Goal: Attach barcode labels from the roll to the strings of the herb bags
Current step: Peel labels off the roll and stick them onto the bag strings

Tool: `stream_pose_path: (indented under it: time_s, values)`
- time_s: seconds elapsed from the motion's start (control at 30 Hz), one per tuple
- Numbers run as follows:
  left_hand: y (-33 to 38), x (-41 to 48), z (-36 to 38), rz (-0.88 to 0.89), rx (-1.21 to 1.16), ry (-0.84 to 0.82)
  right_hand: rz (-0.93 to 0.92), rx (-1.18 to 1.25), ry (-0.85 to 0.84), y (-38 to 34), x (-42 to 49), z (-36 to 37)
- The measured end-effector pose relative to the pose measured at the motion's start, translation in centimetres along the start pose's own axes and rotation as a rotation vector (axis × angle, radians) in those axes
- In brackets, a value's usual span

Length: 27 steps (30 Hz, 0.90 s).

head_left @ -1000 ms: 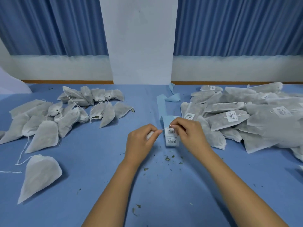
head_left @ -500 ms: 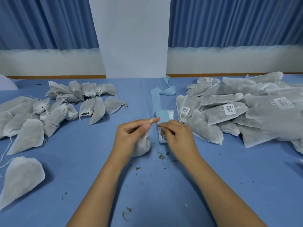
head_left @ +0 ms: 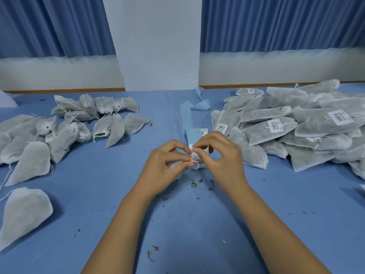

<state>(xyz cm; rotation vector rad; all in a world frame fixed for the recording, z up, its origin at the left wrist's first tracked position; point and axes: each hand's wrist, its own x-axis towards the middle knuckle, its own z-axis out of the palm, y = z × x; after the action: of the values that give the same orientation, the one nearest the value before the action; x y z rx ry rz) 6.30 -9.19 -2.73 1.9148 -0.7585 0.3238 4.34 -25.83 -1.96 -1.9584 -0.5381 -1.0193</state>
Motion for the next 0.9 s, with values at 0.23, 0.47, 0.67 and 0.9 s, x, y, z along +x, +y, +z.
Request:
stream_pose_path:
  time_s: [0.23,0.47,0.67,0.9]
  values:
    - [0.4,-0.2,0.1,0.051,-0.009,0.239,0.425,0.144,-0.073,0.3,-0.1,0.3]
    - [1.0,-0.2,0.5,-0.049,-0.119,0.342,0.509,0.139,-0.253,-0.4,-0.6,1.1]
    - [1.2,-0.2,0.5,-0.121,-0.184,0.331,0.457,0.135,-0.193,-0.9,-0.4,0.7]
    - [1.4,-0.2,0.7,-0.109,-0.144,0.315,0.466,0.217,-0.138,-1.1,-0.5,0.8]
